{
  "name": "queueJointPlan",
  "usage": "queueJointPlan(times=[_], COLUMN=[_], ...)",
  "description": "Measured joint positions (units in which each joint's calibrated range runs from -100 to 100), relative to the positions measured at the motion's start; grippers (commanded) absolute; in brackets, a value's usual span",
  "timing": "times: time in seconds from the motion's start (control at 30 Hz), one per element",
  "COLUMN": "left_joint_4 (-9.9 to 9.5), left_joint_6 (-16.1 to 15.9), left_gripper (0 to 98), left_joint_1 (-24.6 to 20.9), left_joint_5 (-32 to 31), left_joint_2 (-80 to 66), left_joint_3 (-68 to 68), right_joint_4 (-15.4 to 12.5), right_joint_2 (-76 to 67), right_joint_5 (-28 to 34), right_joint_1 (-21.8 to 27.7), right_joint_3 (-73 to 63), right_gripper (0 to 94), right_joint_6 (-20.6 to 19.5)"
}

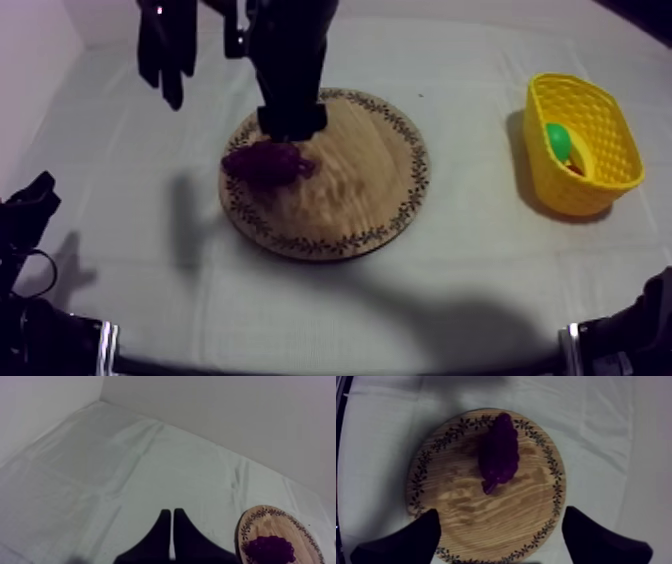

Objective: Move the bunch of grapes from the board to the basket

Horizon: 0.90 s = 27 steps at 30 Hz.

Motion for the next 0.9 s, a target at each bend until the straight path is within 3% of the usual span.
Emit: queueJointPlan(times=[0.9], left_joint_4=[0.00], left_joint_6=[0.00], left_gripper=[0.0], left_joint_1=[0.00], left_joint_5=[0.00], left_joint_2=[0.00], left_joint_3=[0.00], right_joint_4=[0.57], right_joint_2=[26.50], right_joint_5=[-4.24], right_joint_1=[0.76], right_joint_3=[-13.31], right_gripper=[74.0], right_joint_6=[-1.55])
